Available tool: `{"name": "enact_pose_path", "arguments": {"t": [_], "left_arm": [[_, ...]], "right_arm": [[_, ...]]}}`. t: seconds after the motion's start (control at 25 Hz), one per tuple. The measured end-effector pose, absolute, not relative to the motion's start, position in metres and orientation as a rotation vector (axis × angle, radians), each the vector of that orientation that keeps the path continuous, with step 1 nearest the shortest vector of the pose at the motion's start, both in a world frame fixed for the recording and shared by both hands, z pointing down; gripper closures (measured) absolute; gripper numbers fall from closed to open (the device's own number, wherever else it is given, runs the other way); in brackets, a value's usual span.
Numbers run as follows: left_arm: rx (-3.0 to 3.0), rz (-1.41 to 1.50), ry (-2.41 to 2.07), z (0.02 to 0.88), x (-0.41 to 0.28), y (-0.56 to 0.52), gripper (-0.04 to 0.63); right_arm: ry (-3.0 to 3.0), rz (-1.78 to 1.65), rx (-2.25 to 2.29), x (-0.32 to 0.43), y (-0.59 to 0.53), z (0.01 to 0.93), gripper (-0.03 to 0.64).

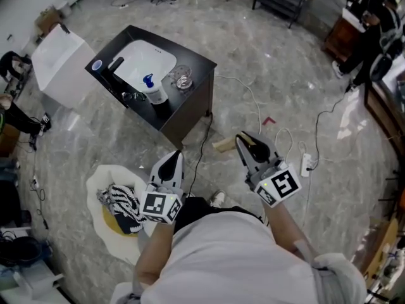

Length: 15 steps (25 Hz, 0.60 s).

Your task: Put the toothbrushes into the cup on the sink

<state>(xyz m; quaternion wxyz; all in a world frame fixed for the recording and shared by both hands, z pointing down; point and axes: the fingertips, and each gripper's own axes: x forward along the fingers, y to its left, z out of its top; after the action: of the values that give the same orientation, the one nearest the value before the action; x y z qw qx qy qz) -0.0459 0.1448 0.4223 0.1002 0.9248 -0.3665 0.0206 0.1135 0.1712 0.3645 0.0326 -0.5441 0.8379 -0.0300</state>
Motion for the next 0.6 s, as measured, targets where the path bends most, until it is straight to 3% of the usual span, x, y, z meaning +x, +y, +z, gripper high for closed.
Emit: {"name": "enact_pose_path", "arguments": {"t": [0.6], "left_arm": [[2.668, 0.074, -1.206, 0.429, -0.065, 0.14, 0.594]], "right_arm": [[2.643, -0.117, -1.553, 0.098, 0.15, 0.368, 0.552]]}}
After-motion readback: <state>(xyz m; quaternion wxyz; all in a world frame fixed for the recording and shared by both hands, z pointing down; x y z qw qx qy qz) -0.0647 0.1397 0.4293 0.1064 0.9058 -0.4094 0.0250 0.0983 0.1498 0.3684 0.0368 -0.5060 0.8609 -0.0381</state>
